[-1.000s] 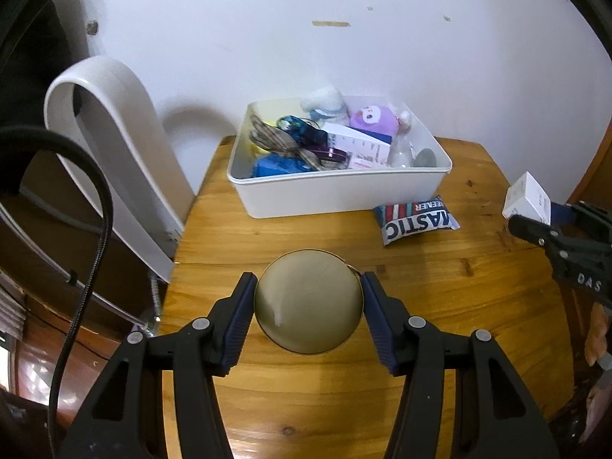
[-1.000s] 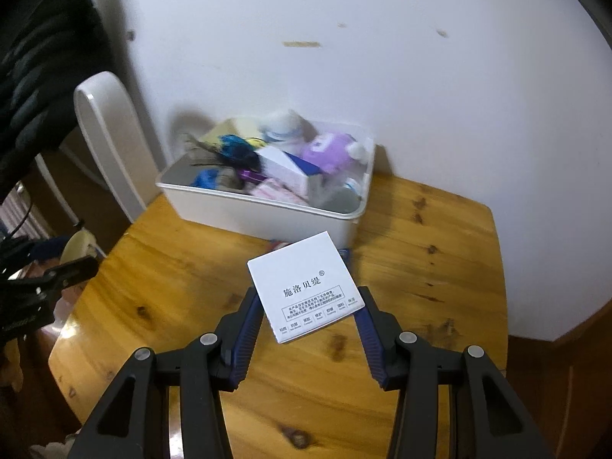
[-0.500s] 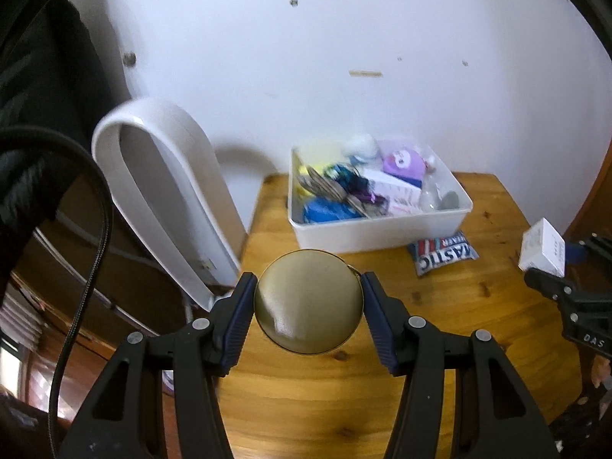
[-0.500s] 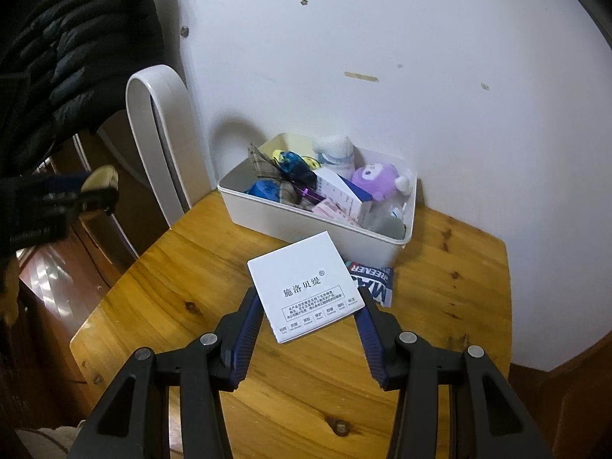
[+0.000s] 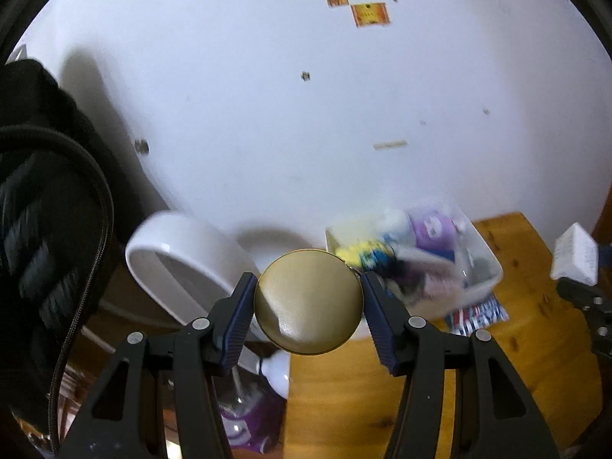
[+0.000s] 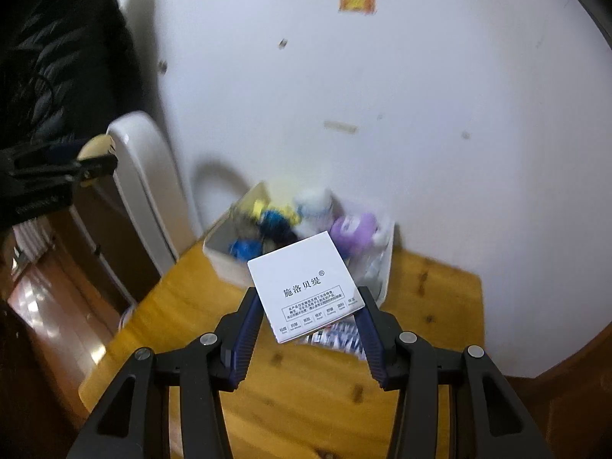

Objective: Organize objects
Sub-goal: 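Lift the gold compact with the left gripper while the right gripper carries the white box to the tray, then release the gold compact into the tray with the left gripper while the right gripper drops the box in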

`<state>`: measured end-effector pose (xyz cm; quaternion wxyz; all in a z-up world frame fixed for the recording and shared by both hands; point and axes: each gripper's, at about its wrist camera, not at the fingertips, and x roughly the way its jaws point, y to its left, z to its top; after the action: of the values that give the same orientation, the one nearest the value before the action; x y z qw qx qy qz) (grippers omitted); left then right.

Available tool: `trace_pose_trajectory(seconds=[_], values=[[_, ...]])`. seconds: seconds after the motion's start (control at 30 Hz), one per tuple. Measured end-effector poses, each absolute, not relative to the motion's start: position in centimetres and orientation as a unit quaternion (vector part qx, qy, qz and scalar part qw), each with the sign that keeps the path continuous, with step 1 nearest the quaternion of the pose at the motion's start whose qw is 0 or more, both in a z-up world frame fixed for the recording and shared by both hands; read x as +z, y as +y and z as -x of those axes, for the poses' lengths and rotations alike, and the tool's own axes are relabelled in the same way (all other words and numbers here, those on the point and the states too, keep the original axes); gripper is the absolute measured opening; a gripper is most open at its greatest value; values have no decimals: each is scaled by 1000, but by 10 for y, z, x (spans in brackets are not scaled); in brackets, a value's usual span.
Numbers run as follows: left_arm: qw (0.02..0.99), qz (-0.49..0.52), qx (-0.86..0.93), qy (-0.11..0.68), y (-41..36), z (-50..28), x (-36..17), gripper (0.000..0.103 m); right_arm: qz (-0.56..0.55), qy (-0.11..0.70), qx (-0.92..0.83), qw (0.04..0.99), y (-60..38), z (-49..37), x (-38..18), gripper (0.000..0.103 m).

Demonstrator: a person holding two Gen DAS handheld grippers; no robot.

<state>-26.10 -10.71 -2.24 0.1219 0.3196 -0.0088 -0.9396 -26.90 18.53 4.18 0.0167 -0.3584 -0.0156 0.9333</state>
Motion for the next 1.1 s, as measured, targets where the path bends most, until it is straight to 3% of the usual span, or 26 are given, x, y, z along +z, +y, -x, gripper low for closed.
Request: trace_pose_trajectory(seconds=[0.2, 0.4, 0.7, 1.1], values=[[147, -315, -938, -5, -124, 326, -3, 59, 320, 17, 947, 27, 198, 302, 93, 49], [175, -312, -934, -3, -136, 401, -15, 59, 296, 29, 954, 37, 206, 346, 110, 49], [185, -335, -924, 11, -138, 493, -72, 59, 344, 63, 935, 60, 223, 432, 43, 49], [132, -408, -903, 24, -118, 557, -163, 59, 421, 77, 903, 40, 239, 487, -48, 50]])
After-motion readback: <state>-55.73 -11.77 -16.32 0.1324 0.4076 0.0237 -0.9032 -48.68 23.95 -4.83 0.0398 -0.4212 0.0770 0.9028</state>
